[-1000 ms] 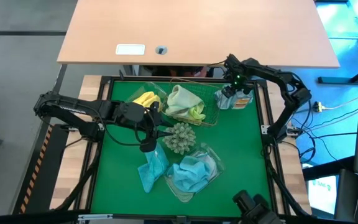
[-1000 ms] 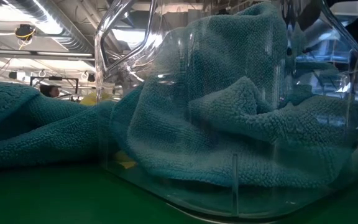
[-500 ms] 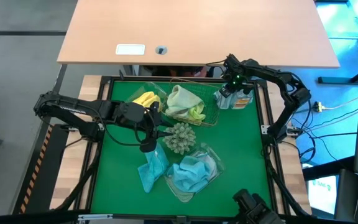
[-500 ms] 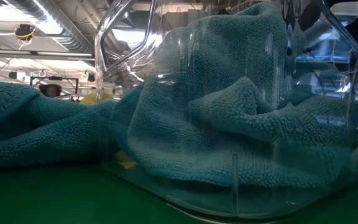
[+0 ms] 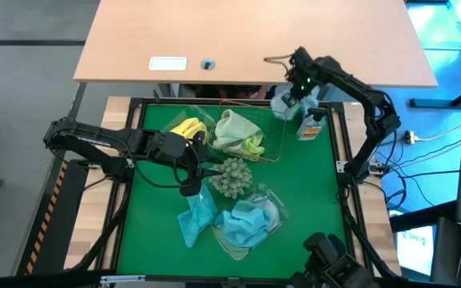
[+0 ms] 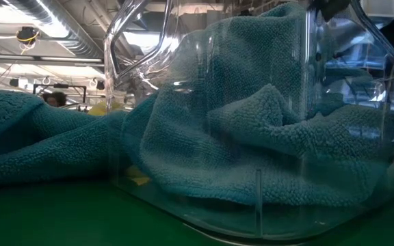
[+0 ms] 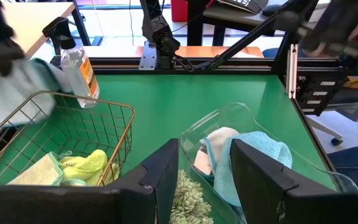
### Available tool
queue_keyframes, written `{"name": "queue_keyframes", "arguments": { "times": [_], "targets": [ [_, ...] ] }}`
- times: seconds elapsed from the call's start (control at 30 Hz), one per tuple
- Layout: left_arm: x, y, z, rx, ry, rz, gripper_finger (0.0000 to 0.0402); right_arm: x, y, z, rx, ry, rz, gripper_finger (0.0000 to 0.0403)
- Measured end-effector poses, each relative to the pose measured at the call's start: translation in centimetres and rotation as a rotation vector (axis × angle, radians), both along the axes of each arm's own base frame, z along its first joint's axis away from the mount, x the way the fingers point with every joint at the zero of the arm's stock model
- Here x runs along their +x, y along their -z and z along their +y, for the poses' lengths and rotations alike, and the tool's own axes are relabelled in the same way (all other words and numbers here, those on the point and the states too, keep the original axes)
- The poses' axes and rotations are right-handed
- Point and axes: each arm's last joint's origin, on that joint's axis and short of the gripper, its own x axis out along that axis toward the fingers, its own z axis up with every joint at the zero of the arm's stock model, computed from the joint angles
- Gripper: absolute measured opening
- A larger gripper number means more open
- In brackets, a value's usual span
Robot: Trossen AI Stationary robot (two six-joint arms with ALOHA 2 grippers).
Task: Sort microfiber towel by color & place in baskets
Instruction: Put the light blue microfiber towel into the bottom transparent bin
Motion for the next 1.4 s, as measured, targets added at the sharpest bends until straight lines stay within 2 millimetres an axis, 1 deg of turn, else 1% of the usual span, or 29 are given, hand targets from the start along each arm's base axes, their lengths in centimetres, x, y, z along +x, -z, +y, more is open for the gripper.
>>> {"name": "queue_keyframes", "arguments": {
  "times": [0.2, 0.3, 0.37, 0.43, 0.57, 0.7, 0.8, 0.97, 1.13, 1.3, 1.4],
  "targets": [
    [0.0, 0.0, 0.0, 0.0, 0.0, -0.001, 0.014, 0.4, -6.6, -0.6, -0.145, 0.004, -0.108, 0.0007],
    [-0.6, -0.5, 0.0, -0.009, 0.016, -0.013, 0.014, 0.3, -10.1, -0.3, -0.201, 0.014, -0.176, 0.0004],
    [-1.3, -1.0, 0.1, -0.015, 0.029, -0.02, 0.014, 0.1, -12.3, 0.1, -0.22, 0.01, -0.231, 0.0005],
    [-2.1, -1.4, 0.2, -0.018, 0.034, -0.022, 0.014, 0.0, -14.4, 0.9, -0.233, -0.011, -0.296, 0.0004],
    [-4.0, -2.1, 0.5, -0.007, 0.017, -0.012, 0.014, 0.1, -18.0, 3.0, -0.261, -0.062, -0.402, 0.0003],
    [-6.1, -2.8, 1.1, 0.042, -0.028, -0.005, 0.014, 0.9, -20.9, 6.0, -0.287, -0.155, -0.495, 0.0002],
    [-7.8, -3.2, 1.4, 0.076, -0.045, 0.007, 0.014, 2.4, -21.9, 8.4, -0.274, -0.22, -0.554, 0.0002],
    [-10.6, -3.8, 1.9, 0.086, -0.058, 0.016, 0.014, 5.1, -22.0, 13.3, -0.198, -0.406, -0.587, 0.0002],
    [-12.8, -3.8, 2.3, 0.1, -0.054, 0.055, 0.014, 7.3, -22.1, 18.5, -0.143, -0.577, -0.62, 0.0002],
    [-14.3, -3.9, 2.5, 0.098, -0.054, 0.047, 0.014, 8.5, -22.2, 23.6, -0.087, -0.718, -0.641, 0.0002],
    [-14.7, -2.9, 2.6, 0.095, -0.054, 0.039, 0.014, 8.8, -22.2, 26.6, -0.083, -0.8, -0.637, 0.0003]
  ]
}}
